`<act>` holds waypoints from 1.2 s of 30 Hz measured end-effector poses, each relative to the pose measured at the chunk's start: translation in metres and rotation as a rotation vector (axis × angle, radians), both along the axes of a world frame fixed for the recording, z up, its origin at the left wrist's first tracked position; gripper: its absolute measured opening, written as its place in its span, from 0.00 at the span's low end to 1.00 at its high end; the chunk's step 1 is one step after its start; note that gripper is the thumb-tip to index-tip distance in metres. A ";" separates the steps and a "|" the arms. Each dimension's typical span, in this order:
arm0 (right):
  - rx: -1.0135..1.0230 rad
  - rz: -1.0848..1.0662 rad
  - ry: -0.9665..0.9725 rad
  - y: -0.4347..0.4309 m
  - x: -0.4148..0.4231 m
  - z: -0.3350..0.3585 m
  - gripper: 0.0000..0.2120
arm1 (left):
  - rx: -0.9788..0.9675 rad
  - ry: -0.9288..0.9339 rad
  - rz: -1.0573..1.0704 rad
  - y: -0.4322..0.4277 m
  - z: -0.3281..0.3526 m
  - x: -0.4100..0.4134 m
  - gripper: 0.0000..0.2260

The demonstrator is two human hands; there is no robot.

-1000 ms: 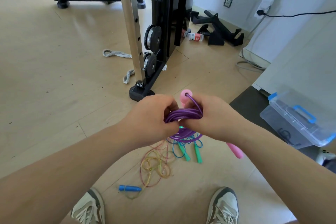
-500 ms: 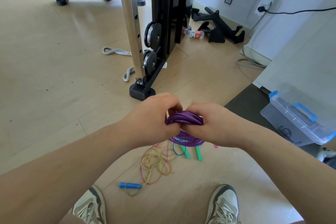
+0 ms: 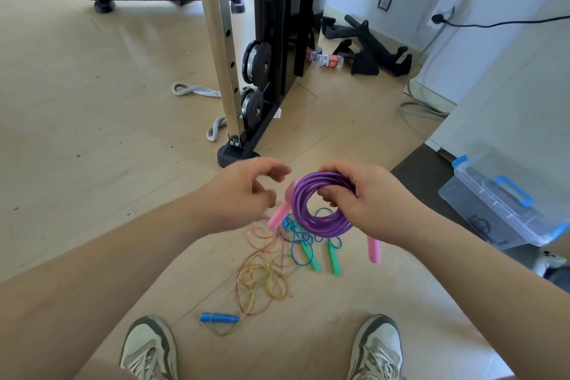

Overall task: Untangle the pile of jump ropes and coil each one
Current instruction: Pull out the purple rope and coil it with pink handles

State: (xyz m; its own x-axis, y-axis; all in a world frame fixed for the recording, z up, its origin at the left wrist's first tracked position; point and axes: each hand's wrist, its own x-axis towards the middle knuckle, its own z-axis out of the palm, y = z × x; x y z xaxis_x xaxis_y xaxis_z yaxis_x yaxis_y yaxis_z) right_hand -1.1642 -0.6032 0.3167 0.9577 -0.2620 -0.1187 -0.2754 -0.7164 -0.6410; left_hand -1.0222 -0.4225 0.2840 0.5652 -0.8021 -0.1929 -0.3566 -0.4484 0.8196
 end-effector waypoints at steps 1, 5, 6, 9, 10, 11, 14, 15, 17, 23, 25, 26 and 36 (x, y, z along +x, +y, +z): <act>0.007 0.008 -0.014 0.001 0.000 -0.001 0.08 | 0.056 -0.059 -0.088 0.001 -0.006 0.001 0.22; 0.056 0.023 -0.091 0.006 0.000 -0.001 0.07 | 0.088 -0.070 -0.222 -0.002 -0.017 -0.007 0.21; 0.072 0.019 -0.109 0.006 0.000 0.000 0.07 | 0.078 -0.079 -0.225 -0.003 -0.018 -0.008 0.19; 0.120 -0.002 -0.141 0.003 -0.001 0.000 0.06 | 0.066 -0.037 -0.200 -0.005 -0.022 -0.004 0.13; 0.133 -0.011 -0.144 0.002 -0.002 0.000 0.06 | 0.064 0.001 -0.179 -0.005 -0.024 -0.003 0.14; 0.144 -0.019 -0.144 0.002 -0.002 -0.001 0.06 | 0.055 0.036 -0.166 -0.006 -0.024 -0.003 0.16; 0.149 -0.027 -0.142 0.001 -0.004 -0.003 0.06 | 0.063 0.087 -0.212 -0.008 -0.027 -0.009 0.15; 0.142 -0.024 -0.132 0.001 -0.004 -0.004 0.06 | 0.100 0.065 -0.230 -0.009 -0.027 -0.011 0.11; 0.120 -0.021 -0.101 0.000 -0.004 -0.005 0.05 | 0.139 0.016 -0.217 -0.011 -0.027 -0.009 0.06; 0.135 -0.087 -0.056 -0.008 -0.004 -0.009 0.06 | 0.084 -0.007 0.020 -0.014 -0.010 0.003 0.05; 0.199 -0.134 -0.043 -0.004 -0.002 -0.010 0.13 | 0.053 0.017 0.059 -0.016 -0.005 -0.001 0.05; 0.232 -0.159 -0.041 -0.002 -0.001 -0.011 0.16 | 0.038 0.024 0.083 -0.018 -0.004 -0.003 0.05; 0.560 -0.321 -0.154 0.006 0.009 -0.012 0.09 | -0.276 0.643 0.514 -0.034 0.005 -0.020 0.12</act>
State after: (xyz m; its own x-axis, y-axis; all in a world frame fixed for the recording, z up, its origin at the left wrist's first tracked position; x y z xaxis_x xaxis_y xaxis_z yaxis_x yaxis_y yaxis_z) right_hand -1.1554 -0.5972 0.3049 0.8592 -0.4757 -0.1882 -0.2955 -0.1612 -0.9416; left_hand -1.0422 -0.4562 0.2887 0.7185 -0.5425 -0.4353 0.4053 -0.1821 0.8959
